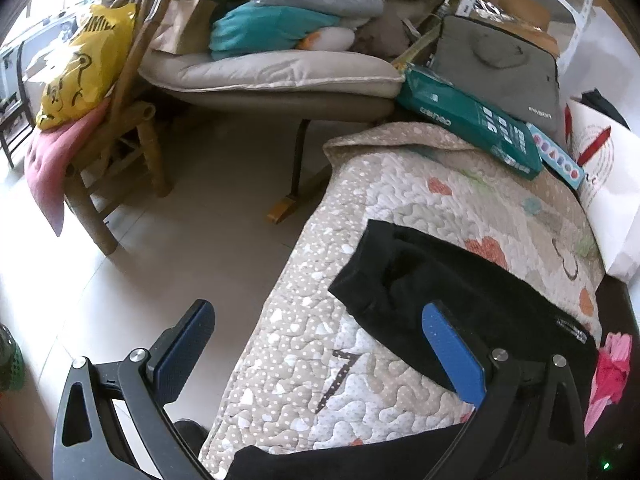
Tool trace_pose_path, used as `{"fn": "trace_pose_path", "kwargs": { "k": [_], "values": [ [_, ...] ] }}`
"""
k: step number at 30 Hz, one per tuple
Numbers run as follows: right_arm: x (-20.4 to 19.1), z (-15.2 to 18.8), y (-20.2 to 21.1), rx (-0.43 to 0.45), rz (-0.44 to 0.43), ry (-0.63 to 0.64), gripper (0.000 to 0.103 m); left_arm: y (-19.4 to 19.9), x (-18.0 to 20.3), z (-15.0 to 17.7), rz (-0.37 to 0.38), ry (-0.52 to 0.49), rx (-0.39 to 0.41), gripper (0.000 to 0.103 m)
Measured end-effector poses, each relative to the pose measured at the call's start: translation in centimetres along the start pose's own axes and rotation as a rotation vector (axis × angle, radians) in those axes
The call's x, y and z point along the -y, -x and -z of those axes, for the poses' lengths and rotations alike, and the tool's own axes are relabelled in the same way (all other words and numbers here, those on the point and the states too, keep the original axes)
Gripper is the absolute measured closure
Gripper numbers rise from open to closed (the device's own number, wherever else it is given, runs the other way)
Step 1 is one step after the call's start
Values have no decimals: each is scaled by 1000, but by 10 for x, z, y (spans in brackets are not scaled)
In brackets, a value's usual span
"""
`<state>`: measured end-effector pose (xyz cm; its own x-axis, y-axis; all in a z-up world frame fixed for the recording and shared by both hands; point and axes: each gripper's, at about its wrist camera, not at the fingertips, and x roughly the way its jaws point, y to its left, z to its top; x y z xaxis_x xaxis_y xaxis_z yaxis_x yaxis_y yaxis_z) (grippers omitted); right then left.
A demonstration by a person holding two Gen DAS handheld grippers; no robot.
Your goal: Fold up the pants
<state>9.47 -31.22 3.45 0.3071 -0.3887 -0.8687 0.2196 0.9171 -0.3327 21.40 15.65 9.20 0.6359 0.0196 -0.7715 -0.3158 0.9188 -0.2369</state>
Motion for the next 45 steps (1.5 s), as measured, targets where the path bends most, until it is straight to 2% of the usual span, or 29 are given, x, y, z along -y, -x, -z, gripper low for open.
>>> {"fn": "trace_pose_path", "kwargs": {
  "k": [2, 3, 7, 10, 12, 15, 18, 24, 29, 33, 38, 39, 41, 42, 43, 45],
  "values": [
    [8, 2, 3, 1, 43, -2, 43, 0, -4, -1, 0, 15, -1, 0],
    [10, 3, 7, 4, 53, -4, 42, -1, -5, -2, 0, 22, -4, 0],
    [16, -1, 33, 45, 5, -24, 40, -6, -6, -3, -1, 23, -15, 0],
    [17, -21, 57, 136, -111, -40, 35, -11, -1, -4, 10, -1, -18, 0],
    [9, -41, 66, 192, -218, -27, 30, -14, 5, -6, 20, -32, -10, 0],
    [-8, -78, 62, 207, -397, 37, 30, -28, 19, -16, 60, -96, -37, 0],
    [-31, -113, 48, 231, -477, 120, 30, -58, 38, -32, 122, -182, -86, 0],
    [-62, -174, 11, 240, -517, 258, 30, -116, 59, -57, 158, -229, -117, 0],
    [-90, -213, -12, 260, -478, 366, 31, -147, 72, -64, 171, -266, -129, 0],
    [-99, -229, -23, 258, -499, 393, 31, -158, 78, -61, 198, -297, -142, 0],
    [-111, -237, -39, 234, -513, 418, 37, -167, 91, -50, 218, -372, -169, 2],
    [-113, -238, -41, 229, -516, 420, 38, -170, 96, -46, 229, -395, -191, 8],
    [-116, -238, -44, 222, -517, 430, 42, -168, 100, -42, 200, -431, -173, 15],
    [-116, -238, -44, 223, -517, 432, 43, -164, 100, -41, 196, -439, -159, 26],
    [-116, -236, -42, 227, -524, 436, 47, -161, 98, -41, 207, -439, -154, 43],
    [-114, -234, -38, 234, -546, 436, 49, -156, 94, -46, 232, -436, -160, 66]
  ]
}}
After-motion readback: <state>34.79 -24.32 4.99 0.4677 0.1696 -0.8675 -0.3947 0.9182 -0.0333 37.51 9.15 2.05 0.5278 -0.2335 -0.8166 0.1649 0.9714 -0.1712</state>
